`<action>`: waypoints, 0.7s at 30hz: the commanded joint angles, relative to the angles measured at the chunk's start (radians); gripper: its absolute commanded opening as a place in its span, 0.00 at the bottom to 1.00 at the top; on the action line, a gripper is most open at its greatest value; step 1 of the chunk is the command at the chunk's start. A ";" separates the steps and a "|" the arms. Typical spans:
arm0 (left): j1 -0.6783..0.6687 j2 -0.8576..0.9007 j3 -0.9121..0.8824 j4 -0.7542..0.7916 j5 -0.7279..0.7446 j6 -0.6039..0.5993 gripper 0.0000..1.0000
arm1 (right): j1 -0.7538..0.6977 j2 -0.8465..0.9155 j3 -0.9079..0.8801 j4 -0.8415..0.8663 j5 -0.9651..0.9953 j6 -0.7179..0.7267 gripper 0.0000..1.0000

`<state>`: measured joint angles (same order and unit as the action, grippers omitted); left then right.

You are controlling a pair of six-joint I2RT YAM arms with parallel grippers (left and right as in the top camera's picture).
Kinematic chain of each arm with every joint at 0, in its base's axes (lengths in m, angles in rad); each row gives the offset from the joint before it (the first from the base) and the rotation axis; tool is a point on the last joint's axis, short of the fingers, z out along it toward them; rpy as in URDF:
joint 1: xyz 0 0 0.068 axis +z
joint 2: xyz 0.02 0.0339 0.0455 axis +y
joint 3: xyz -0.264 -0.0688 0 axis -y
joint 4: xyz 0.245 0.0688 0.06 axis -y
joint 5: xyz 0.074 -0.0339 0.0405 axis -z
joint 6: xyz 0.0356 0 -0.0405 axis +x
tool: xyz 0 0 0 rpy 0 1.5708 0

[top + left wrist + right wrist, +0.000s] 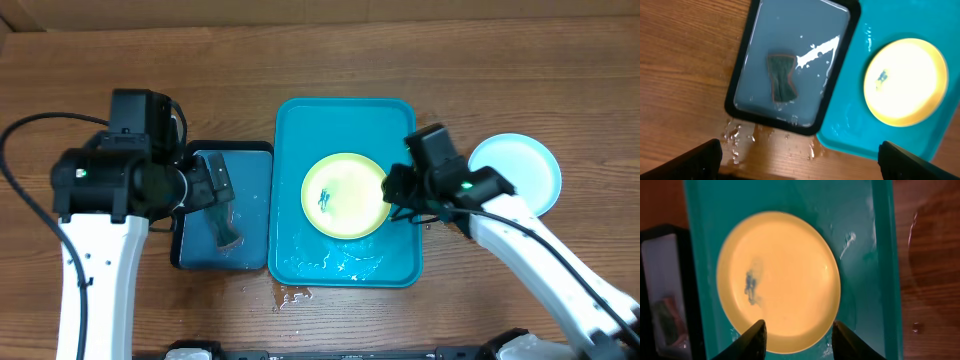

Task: Clean dirty plates on tray and stack at the side
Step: 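Drag the remaining yellow plate to the tray center with right gripper, then grasp the sponge with the left gripper, move over yellow plate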

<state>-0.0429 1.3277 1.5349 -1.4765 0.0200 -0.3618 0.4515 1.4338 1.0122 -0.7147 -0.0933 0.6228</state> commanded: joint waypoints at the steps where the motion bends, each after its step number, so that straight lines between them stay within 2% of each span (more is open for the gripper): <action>1: 0.005 0.008 -0.168 0.098 -0.037 0.018 0.99 | -0.010 -0.119 0.063 -0.034 0.023 -0.182 0.51; 5: 0.005 0.019 -0.362 0.253 -0.097 -0.045 0.90 | -0.010 -0.142 0.062 -0.068 0.032 -0.187 0.57; 6: 0.005 0.029 -0.409 0.294 -0.100 -0.050 0.86 | -0.010 -0.139 0.060 -0.079 0.032 -0.188 0.61; 10: 0.005 0.095 -0.537 0.448 -0.098 -0.048 0.74 | -0.010 -0.122 0.060 -0.118 0.031 -0.213 0.62; 14: 0.005 0.195 -0.602 0.579 -0.031 -0.005 0.63 | -0.010 -0.109 0.058 -0.134 0.031 -0.212 0.62; 19: 0.005 0.366 -0.615 0.652 0.002 -0.005 0.27 | -0.010 -0.100 0.055 -0.137 0.031 -0.212 0.63; 21: 0.005 0.405 -0.615 0.663 0.028 -0.005 0.04 | -0.010 -0.098 0.055 -0.137 0.032 -0.212 0.62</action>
<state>-0.0429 1.6691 0.9344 -0.8253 -0.0124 -0.3717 0.4458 1.3293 1.0645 -0.8547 -0.0700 0.4191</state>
